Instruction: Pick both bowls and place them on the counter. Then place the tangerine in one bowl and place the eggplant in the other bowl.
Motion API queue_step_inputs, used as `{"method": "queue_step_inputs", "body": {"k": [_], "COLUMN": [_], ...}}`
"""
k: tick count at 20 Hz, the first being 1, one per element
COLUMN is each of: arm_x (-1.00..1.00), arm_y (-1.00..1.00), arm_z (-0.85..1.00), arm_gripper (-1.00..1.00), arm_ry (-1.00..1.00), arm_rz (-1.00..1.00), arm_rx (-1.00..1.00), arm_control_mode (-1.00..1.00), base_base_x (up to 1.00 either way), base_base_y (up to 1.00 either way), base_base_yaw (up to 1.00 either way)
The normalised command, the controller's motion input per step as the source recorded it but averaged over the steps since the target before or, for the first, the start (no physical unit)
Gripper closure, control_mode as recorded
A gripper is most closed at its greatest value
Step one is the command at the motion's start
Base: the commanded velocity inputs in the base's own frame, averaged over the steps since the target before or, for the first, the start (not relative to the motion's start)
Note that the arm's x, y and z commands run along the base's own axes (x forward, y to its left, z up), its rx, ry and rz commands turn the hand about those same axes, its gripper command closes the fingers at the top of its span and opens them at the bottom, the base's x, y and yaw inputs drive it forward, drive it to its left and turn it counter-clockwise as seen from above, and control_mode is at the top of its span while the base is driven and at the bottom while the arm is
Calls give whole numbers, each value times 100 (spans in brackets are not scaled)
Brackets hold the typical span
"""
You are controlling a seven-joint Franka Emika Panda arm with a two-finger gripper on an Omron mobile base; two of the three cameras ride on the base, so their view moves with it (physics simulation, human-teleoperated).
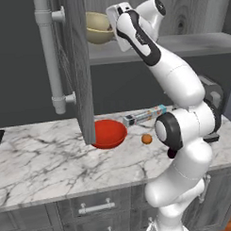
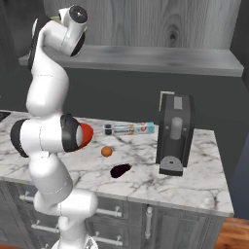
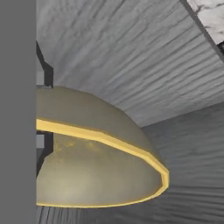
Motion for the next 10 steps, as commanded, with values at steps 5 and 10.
{"method": "queue_step_inputs", "body": {"k": [5,10], "arm_x": [-54,-94], "arm_y": [-2,-20], "arm_z": [-2,-1], "arm_gripper": [100,100], "arm_ry": [-17,-20], "arm_rz": [-2,-8], "arm_rx": [2,2], "arm_control_mode": [-100,-100], "base_base_x": [0,0], "base_base_y": [0,0], "base_base_yaw": [0,0]}}
